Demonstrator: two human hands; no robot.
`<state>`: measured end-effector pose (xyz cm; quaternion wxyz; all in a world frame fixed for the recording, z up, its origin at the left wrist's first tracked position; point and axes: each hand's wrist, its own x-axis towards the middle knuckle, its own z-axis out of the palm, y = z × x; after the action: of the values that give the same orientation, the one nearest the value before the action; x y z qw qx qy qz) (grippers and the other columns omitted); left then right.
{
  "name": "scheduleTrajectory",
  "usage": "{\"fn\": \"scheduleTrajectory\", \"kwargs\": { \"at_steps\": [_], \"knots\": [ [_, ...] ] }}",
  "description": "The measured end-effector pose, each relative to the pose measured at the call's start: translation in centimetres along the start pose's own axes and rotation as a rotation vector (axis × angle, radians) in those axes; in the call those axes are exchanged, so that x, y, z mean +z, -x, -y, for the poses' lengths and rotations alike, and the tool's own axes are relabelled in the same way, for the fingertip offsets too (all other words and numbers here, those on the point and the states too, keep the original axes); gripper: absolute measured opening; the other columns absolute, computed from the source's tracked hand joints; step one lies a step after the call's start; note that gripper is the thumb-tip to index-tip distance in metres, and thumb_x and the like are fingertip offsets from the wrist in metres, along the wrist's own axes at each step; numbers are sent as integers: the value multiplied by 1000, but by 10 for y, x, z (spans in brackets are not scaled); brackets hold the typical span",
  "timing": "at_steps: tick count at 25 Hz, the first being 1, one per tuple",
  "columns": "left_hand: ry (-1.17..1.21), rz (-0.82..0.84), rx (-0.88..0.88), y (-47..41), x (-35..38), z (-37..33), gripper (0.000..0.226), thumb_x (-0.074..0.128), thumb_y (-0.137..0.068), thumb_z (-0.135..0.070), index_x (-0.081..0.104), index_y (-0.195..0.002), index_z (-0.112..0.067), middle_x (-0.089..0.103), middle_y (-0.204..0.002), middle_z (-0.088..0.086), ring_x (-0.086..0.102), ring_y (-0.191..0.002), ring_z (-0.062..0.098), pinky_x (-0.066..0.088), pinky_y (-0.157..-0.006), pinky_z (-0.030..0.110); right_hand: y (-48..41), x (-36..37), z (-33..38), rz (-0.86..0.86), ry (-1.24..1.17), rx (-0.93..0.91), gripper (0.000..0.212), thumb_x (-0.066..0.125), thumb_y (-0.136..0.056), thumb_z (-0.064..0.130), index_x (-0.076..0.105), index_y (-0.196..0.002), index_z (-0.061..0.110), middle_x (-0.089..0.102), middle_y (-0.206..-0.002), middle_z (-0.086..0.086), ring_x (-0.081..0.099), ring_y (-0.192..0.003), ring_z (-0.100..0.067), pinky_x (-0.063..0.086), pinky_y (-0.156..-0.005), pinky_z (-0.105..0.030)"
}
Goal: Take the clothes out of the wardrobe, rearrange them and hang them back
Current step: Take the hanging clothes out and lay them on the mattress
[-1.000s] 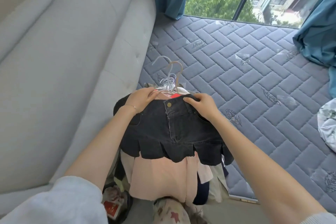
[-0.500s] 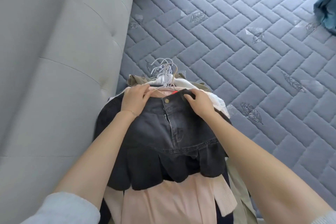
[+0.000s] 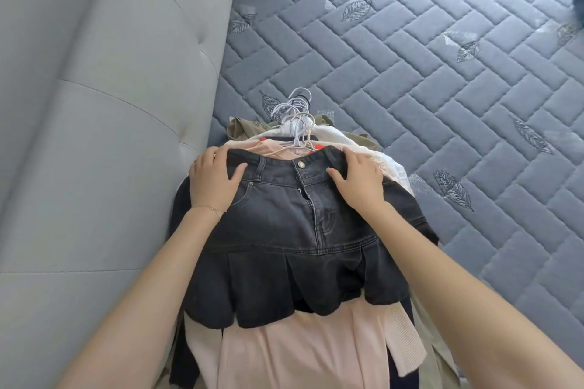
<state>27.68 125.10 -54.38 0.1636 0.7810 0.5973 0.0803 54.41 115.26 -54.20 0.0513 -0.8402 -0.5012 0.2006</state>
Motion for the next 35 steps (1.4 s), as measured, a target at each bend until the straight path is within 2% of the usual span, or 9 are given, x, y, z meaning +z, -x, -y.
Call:
{"fn": "scheduleTrajectory", "kwargs": {
  "at_steps": [3, 10, 12, 15, 21, 24, 26, 29, 35],
  "knots": [
    [-18, 20, -55, -1, -1, -1, 53, 58, -91, -47, 54, -125, -6, 59, -119, 16, 51, -110, 34, 40, -96, 43, 5, 0, -1, -25, 66, 30, 62, 48, -94, 54, 39, -140, 14, 49, -138, -9, 42, -128, -30, 33, -106, -46],
    [-93, 99, -76, 1, -8, 1, 60, 57, -87, -58, 54, -121, -8, 59, -117, 14, 52, -111, 33, 44, -91, 44, 11, -5, 0, -64, 73, -28, 51, 56, -91, 50, 51, -125, 12, 55, -125, -9, 44, -120, -30, 38, -100, -43],
    [-20, 80, -78, 3, -13, 3, 56, 62, -85, -55, 57, -115, -9, 60, -113, 13, 52, -109, 32, 45, -90, 44, 14, -7, -1, -67, 54, -52, 48, 58, -91, 49, 53, -121, 11, 57, -121, -8, 47, -116, -29, 40, -97, -43],
    [150, -15, -41, 14, -25, 6, 44, 71, -81, -47, 64, -101, -7, 62, -98, 14, 55, -96, 33, 46, -81, 41, 18, -13, -1, -28, -116, -51, 44, 58, -90, 50, 54, -110, 11, 62, -107, -7, 56, -102, -27, 46, -86, -42],
    [161, 1, -9, 59, -57, -4, 34, 67, -85, -46, 64, -91, -12, 68, -94, 14, 58, -86, 34, 44, -70, 36, 44, -43, 6, 1, -155, -35, 37, 52, -93, 53, 52, -91, 15, 61, -83, 0, 58, -79, -23, 50, -72, -42],
    [210, 5, 4, 81, -91, -12, 30, 66, -83, -50, 56, -79, -22, 67, -86, 8, 58, -78, 29, 37, -62, 29, 79, -71, 5, -38, -262, -42, 38, 58, -91, 49, 51, -79, 14, 54, -71, 3, 52, -69, -20, 42, -60, -34],
    [268, 2, -5, 100, -113, -22, 29, 66, -81, -54, 57, -79, -26, 67, -82, 2, 58, -76, 25, 41, -61, 31, 109, -96, 2, -69, -348, -36, 36, 62, -89, 50, 47, -73, 21, 51, -67, 7, 49, -64, -14, 34, -55, -28],
    [354, -8, -3, 133, -145, -40, 28, 68, -80, -55, 63, -81, -27, 67, -79, -3, 58, -75, 21, 46, -63, 32, 164, -137, 0, -118, -451, -1, 36, 65, -86, 50, 40, -68, 32, 49, -65, 10, 45, -61, -6, 29, -53, -23],
    [408, 2, 96, 191, -200, -84, 22, 68, -82, -50, 63, -82, -29, 66, -80, -7, 59, -78, 18, 45, -66, 30, 268, -200, -10, -220, -602, 94, 41, 68, -85, 46, 38, -63, 28, 43, -60, 9, 42, -58, -6, 30, -54, -23]
  ]
}}
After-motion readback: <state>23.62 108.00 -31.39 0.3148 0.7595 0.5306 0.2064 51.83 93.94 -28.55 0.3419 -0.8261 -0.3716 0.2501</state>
